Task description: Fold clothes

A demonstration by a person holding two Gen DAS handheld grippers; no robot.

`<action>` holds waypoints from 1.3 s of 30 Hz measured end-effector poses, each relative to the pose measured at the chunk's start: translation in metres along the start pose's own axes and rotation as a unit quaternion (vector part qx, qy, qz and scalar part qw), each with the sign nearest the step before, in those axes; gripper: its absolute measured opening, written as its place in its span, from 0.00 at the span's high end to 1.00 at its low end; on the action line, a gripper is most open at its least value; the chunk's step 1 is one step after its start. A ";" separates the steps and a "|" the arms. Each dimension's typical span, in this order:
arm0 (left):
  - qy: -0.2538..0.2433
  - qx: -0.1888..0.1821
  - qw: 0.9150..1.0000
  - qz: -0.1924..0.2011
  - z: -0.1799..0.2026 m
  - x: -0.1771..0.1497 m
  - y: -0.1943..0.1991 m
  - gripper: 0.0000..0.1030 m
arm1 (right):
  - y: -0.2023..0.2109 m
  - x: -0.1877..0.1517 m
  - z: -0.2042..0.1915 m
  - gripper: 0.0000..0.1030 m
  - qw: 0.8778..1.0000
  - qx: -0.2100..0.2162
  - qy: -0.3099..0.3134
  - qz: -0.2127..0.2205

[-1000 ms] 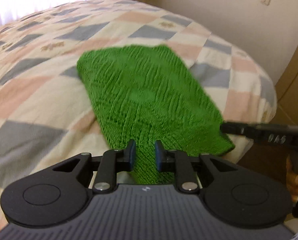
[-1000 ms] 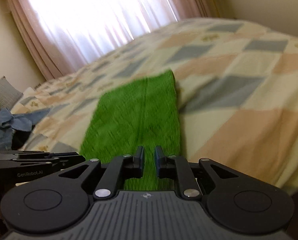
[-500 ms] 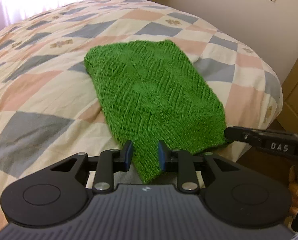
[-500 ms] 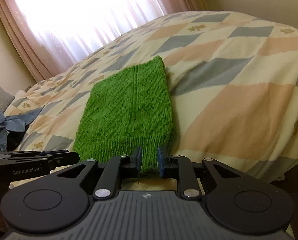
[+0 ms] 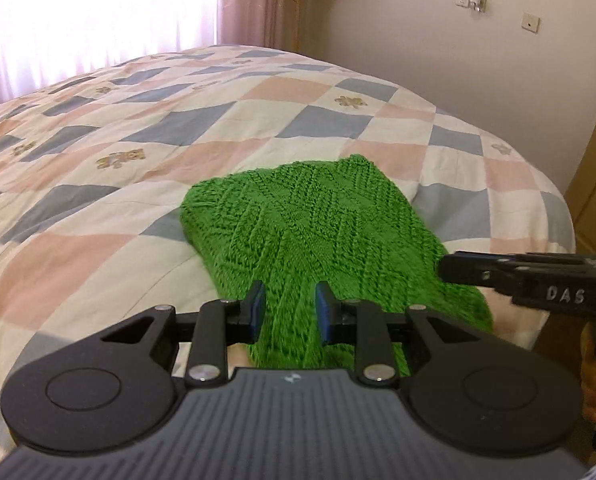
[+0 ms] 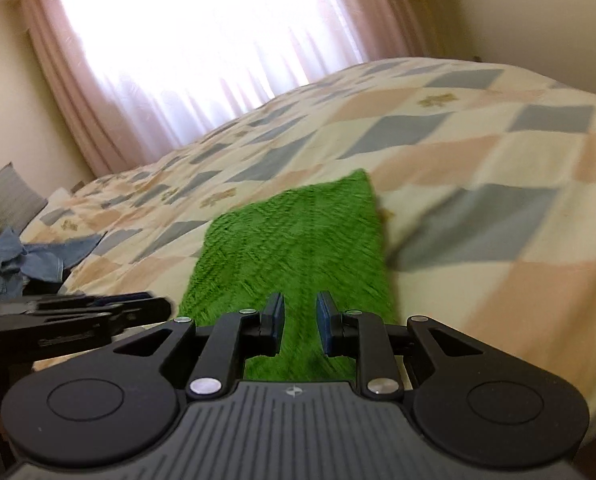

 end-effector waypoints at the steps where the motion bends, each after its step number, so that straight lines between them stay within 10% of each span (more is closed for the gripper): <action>1: -0.003 0.000 1.000 -0.007 0.000 0.000 -0.008 0.79 | -0.009 0.002 -0.002 0.77 1.000 0.002 0.008 -0.003; 12: 0.012 -0.002 1.000 -0.004 -0.018 0.006 -0.018 0.78 | -0.057 -0.004 0.010 0.83 0.995 -0.006 0.046 -0.088; 21: -0.012 0.034 0.999 0.025 -0.045 0.083 -0.054 0.79 | -0.076 0.098 0.023 0.81 0.998 -0.016 0.067 0.004; 31: -0.028 0.059 0.998 -0.020 -0.060 0.072 -0.116 0.78 | -0.165 0.098 0.062 0.91 0.991 -0.063 0.107 -0.054; 39: -0.006 0.022 0.999 0.040 -0.048 0.067 -0.037 0.79 | -0.084 0.096 0.070 0.81 0.999 -0.016 0.023 0.016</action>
Point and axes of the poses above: each gripper's, at about its wrist camera, not at the fingertips, and y roughly against the way its jaws point, z to its right, x to its top, the point moved 7 cm from there along -y, roughly the way its jaws point, and after that the axes turned 8 degrees about -z, right-handed, at the moved point
